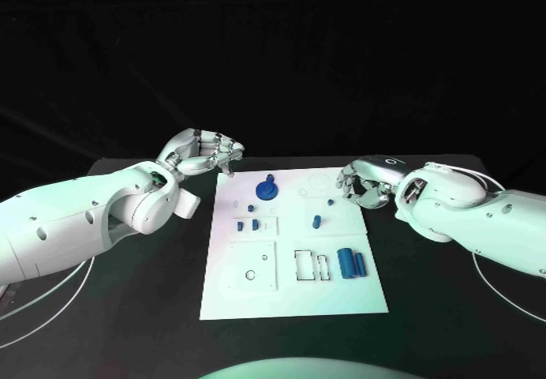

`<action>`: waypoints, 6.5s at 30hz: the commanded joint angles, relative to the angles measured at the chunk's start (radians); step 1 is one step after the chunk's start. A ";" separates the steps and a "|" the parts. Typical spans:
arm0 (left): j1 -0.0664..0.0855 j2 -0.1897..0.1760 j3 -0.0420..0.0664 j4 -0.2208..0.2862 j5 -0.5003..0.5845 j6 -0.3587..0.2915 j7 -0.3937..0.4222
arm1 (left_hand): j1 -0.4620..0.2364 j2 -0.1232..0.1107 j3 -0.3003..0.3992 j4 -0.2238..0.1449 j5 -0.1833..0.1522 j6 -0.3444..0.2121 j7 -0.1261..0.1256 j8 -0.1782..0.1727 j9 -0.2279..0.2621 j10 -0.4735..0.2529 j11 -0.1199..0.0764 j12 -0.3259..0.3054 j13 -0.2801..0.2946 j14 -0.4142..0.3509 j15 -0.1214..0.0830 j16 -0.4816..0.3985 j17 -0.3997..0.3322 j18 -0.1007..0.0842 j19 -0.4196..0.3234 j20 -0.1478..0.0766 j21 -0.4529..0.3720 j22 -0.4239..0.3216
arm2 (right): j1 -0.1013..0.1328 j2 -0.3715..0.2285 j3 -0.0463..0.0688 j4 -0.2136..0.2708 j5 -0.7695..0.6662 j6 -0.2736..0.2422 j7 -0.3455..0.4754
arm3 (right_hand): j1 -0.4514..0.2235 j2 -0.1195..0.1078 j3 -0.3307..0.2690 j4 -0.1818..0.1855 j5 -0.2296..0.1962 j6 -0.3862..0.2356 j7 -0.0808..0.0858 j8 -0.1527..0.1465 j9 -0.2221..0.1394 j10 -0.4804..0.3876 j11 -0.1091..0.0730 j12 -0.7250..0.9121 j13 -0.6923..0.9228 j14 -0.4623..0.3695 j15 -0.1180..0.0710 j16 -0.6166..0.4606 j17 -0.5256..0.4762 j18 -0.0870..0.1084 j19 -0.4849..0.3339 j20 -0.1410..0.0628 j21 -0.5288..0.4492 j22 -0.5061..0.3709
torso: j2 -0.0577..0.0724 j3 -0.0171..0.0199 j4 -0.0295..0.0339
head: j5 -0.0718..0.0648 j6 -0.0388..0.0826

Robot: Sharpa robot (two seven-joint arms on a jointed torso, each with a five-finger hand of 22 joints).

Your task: Assemble the parts on the task board

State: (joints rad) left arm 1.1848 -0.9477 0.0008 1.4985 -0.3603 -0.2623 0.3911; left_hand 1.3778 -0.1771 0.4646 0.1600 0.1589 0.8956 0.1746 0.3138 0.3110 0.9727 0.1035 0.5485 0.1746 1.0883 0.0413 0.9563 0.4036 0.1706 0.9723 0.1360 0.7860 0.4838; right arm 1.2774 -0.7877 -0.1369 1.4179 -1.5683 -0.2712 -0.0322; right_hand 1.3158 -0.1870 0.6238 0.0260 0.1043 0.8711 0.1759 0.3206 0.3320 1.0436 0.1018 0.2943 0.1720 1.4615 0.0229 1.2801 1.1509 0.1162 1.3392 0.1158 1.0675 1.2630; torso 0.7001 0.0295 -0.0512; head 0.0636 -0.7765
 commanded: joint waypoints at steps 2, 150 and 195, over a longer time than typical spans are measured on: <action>-0.002 -0.006 0.001 0.034 0.184 0.037 0.101 | -0.001 0.010 -0.009 0.001 0.003 0.005 -0.008 0.008 0.003 0.007 -0.003 0.012 0.005 0.001 -0.007 -0.005 0.002 0.014 0.011 -0.001 -0.006 -0.003 | -0.003 0.018 -0.001 -0.001 -0.148 0.030 -0.078 | -0.012 -0.003 -0.001 -0.007 0.005 0.010 0.001 -0.003 -0.001 0.008 0.002 -0.007 -0.003 0.012 -0.003 0.006 0.003 -0.011 0.010 -0.003 0.007 0.004 | 0.001 0.0000 0.0000 | -0.007 0.001; -0.005 -0.004 0.000 0.057 0.223 0.032 0.089 | 0.022 0.014 -0.013 -0.022 0.009 -0.022 0.006 0.015 0.017 -0.101 0.018 0.014 0.007 -0.022 0.006 -0.021 0.006 0.011 0.018 0.003 -0.039 -0.023 | -0.038 0.030 0.006 0.291 -0.160 -0.140 -0.095 | -0.042 0.063 0.037 -0.074 -0.043 0.112 -0.043 0.038 0.064 0.138 -0.042 -0.017 0.005 0.038 -0.040 0.062 0.074 -0.049 0.100 -0.030 0.193 0.143 | -0.004 -0.0017 0.0008 | 0.054 -0.040; -0.004 0.061 0.000 0.041 0.223 0.008 0.089 | 0.015 0.009 -0.017 -0.022 0.008 -0.038 0.013 0.011 0.017 -0.109 0.022 0.013 0.003 -0.020 0.010 -0.015 0.009 0.011 0.020 0.006 -0.039 -0.023 | -0.204 0.192 -0.006 0.197 -0.197 -0.089 -0.087 | -0.042 0.064 0.038 -0.077 -0.038 0.110 -0.042 0.037 0.066 0.139 -0.042 -0.020 0.006 0.038 -0.041 0.062 0.073 -0.047 0.097 -0.030 0.184 0.140 | -0.006 -0.0051 -0.0018 | 0.151 -0.081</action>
State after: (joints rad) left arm 1.1804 -0.8879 0.0005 1.5358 -0.1402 -0.2597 0.4715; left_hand 1.3901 -0.1609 0.4512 0.1404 0.1627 0.8634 0.1892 0.3254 0.3274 0.8702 0.1270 0.5652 0.1793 1.0701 0.0449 0.9401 0.4117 0.1702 0.9937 0.1360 0.7522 0.4619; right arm 1.0744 -0.5974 -0.1426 1.6161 -1.7486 -0.3681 -0.1167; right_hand 1.2754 -0.1204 0.6622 -0.0454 0.0615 0.9764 0.1347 0.3511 0.3965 1.1755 0.0629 0.2791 0.1765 1.4665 -0.0146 1.3398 1.2247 0.0844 1.4339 0.0862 1.2557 1.3080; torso 0.6926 0.0242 -0.0531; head 0.2147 -0.8566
